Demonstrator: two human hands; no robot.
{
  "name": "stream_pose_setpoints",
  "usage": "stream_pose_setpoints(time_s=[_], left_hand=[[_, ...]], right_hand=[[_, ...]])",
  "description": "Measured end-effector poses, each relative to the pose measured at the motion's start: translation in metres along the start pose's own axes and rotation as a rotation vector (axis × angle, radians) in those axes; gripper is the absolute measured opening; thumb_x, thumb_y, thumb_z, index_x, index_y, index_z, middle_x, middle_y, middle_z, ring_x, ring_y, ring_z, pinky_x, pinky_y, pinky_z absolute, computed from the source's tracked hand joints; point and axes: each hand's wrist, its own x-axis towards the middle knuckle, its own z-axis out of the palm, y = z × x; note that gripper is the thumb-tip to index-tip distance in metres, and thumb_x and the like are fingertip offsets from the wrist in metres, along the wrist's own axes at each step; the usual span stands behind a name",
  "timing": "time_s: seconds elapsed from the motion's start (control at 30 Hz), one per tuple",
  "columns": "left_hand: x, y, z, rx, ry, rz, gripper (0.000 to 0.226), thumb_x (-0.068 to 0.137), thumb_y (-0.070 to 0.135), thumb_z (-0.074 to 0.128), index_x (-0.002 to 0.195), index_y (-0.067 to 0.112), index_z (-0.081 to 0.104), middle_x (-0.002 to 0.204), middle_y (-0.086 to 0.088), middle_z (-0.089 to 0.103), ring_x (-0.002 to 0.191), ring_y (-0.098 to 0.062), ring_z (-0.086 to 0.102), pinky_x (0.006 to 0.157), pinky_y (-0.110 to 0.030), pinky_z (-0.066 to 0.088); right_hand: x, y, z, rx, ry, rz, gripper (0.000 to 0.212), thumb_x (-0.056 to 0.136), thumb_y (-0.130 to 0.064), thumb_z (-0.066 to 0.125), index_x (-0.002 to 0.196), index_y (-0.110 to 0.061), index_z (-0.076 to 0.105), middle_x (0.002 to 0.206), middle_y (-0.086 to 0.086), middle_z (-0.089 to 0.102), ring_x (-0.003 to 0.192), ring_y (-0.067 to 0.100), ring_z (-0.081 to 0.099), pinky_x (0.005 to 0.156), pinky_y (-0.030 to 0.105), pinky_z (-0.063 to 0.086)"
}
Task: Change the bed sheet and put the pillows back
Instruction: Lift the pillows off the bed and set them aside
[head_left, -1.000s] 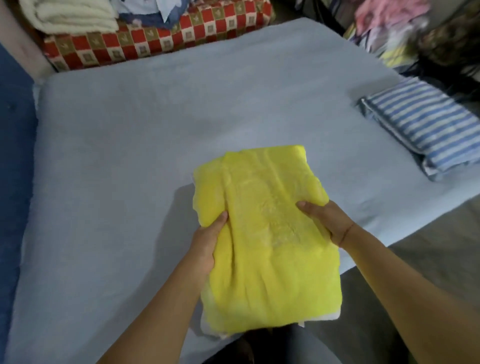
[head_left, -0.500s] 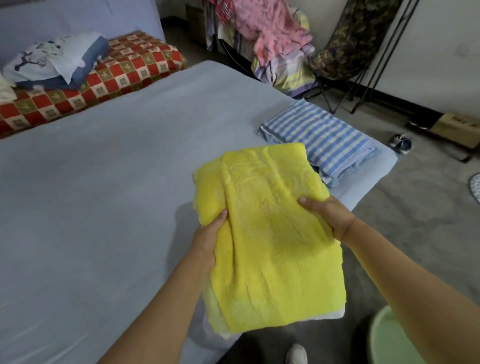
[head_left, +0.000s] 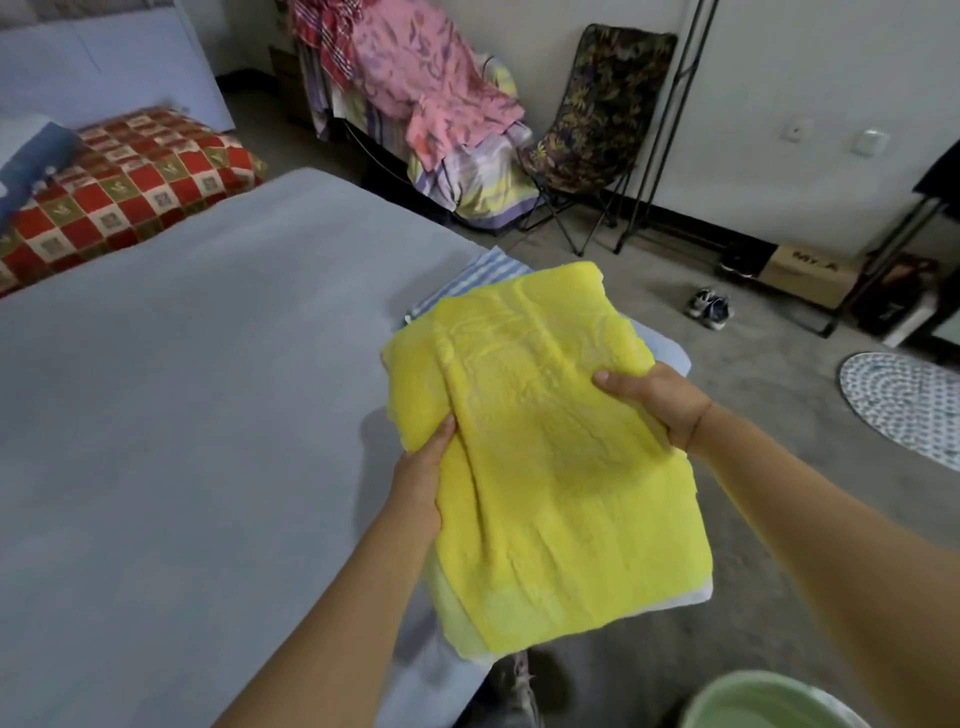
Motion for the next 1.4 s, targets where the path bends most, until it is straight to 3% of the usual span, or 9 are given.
stream_pose_setpoints(time_s=[0.17,0.27,0.4,0.6,0.7,1.0,1.17,1.27,1.4], left_hand=[[0.062,0.023,0.049,-0.019,-0.011,0.009,0.073,0.052,0.049,0.084,0.115,0.016,0.067,0.105,-0.011,0.073,0.097,-0.030,0.069,0.093,-0.054,0.051],[0.099,0.038,0.075,-0.019,-0.018,0.023,0.078,0.050,0.051,0.086,0.117,0.017,0.066,0.106,-0.010,0.073,0.097,-0.030,0.070,0.093,-0.054,0.051],[0.138,0.056,0.105,-0.019,-0.003,0.006,0.073,0.048,0.054,0.087,0.111,0.022,0.066,0.107,-0.008,0.073,0.098,-0.029,0.069,0.093,-0.053,0.051],[0.198,0.070,0.140,-0.101,0.089,0.023,0.100,0.033,0.061,0.090,0.121,0.021,0.063,0.111,-0.008,0.072,0.101,-0.030,0.068,0.095,-0.055,0.050],[0.233,0.077,0.157,-0.151,0.140,0.014,0.100,0.043,0.060,0.089,0.128,0.019,0.058,0.117,-0.009,0.068,0.105,-0.030,0.065,0.097,-0.057,0.047],[0.342,0.100,0.188,-0.222,0.393,0.020,0.044,0.081,0.042,0.072,0.115,0.017,0.058,0.105,-0.006,0.066,0.095,-0.026,0.063,0.090,-0.047,0.049],[0.391,0.079,0.168,-0.105,0.431,-0.035,0.097,0.050,0.066,0.084,0.132,0.022,0.057,0.128,-0.003,0.064,0.115,-0.027,0.061,0.102,-0.051,0.046],[0.398,0.053,0.159,0.042,0.502,-0.047,0.098,0.055,0.072,0.078,0.138,0.026,0.052,0.131,0.002,0.060,0.120,-0.026,0.056,0.102,-0.050,0.045],[0.371,0.038,0.174,0.173,0.564,-0.086,0.096,0.063,0.064,0.078,0.143,0.022,0.046,0.139,-0.003,0.053,0.125,-0.028,0.052,0.104,-0.048,0.043]], right_hand=[[0.072,-0.029,-0.029,-0.019,0.000,-0.009,0.048,0.072,-0.026,0.077,0.116,-0.011,0.064,0.100,0.011,0.074,0.089,0.030,0.071,0.077,0.043,0.057],[0.111,-0.049,-0.043,-0.048,-0.013,-0.014,0.032,0.083,-0.019,0.071,0.112,-0.009,0.064,0.084,0.004,0.076,0.074,0.021,0.073,0.061,0.033,0.059],[0.162,-0.069,-0.061,-0.071,-0.007,-0.007,0.036,0.081,-0.022,0.073,0.112,-0.006,0.065,0.087,0.007,0.075,0.075,0.024,0.073,0.061,0.034,0.059],[0.252,-0.100,-0.076,-0.119,-0.117,0.026,0.099,0.028,-0.053,0.093,0.113,-0.011,0.066,0.104,0.012,0.073,0.093,0.032,0.071,0.080,0.046,0.056],[0.308,-0.114,-0.078,-0.145,-0.200,0.049,0.080,0.047,-0.041,0.090,0.117,-0.013,0.064,0.107,0.011,0.072,0.094,0.031,0.070,0.077,0.043,0.057],[0.488,-0.136,-0.057,-0.222,-0.423,0.098,0.029,0.086,-0.007,0.066,0.113,-0.017,0.062,0.106,0.005,0.071,0.085,0.018,0.072,0.064,0.030,0.059],[0.555,-0.086,-0.048,-0.419,-0.375,0.091,0.065,0.081,-0.014,0.075,0.139,-0.016,0.046,0.129,0.012,0.060,0.108,0.028,0.062,0.088,0.040,0.054],[0.554,-0.058,-0.058,-0.455,-0.356,0.172,0.087,0.076,-0.025,0.080,0.148,-0.022,0.030,0.131,0.002,0.052,0.114,0.025,0.056,0.097,0.044,0.048],[0.538,-0.028,-0.081,-0.497,-0.371,0.239,0.086,0.075,-0.034,0.079,0.146,-0.023,0.032,0.131,0.001,0.053,0.109,0.023,0.056,0.092,0.041,0.048]])
